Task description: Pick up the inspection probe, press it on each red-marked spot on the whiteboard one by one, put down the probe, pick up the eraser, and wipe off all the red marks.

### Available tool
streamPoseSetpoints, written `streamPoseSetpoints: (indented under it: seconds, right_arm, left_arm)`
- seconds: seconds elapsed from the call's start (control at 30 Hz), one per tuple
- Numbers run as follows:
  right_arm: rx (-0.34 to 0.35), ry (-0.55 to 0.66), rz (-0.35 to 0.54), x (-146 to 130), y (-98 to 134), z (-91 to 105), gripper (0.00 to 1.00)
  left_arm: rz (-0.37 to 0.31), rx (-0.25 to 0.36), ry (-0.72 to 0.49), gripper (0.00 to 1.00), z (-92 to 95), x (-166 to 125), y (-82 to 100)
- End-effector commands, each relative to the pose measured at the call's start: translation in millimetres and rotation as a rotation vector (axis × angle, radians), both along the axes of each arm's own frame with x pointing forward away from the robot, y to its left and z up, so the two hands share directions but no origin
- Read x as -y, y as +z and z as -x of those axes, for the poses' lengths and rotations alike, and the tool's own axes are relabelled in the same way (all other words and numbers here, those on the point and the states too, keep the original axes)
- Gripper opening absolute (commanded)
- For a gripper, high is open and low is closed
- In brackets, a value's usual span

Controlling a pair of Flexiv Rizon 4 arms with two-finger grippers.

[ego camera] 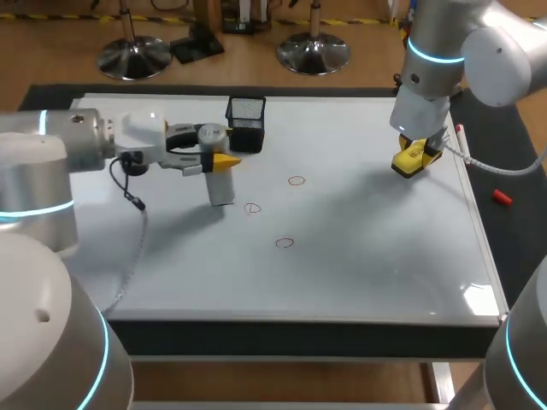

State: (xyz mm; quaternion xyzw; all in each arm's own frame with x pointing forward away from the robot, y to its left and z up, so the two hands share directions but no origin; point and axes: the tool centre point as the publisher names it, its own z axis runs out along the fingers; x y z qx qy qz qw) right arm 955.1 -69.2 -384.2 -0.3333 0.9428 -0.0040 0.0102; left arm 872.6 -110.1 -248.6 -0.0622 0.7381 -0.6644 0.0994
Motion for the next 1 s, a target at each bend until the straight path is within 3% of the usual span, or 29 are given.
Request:
streamPoseSetpoints:
  seconds: [0.03,0.7,1.0]
  right_arm:
    - [-0.001,0.001,0.003,0.4,0.9,0.0,0.0]
    - [-0.001,0.001,0.003,0.4,0.9,0.0,0.0]
    - [-0.001,0.001,0.003,0.4,0.9,0.0,0.0]
  left_arm:
    - [0.006,0.02,0.106,0.0,18.2,-28.0,9.8]
    - [-0.001,0.068,0.369,0.0,35.2,-112.8,24.8]
    - [-0.002,0.075,0.464,0.0,34.5,-143.7,24.6]
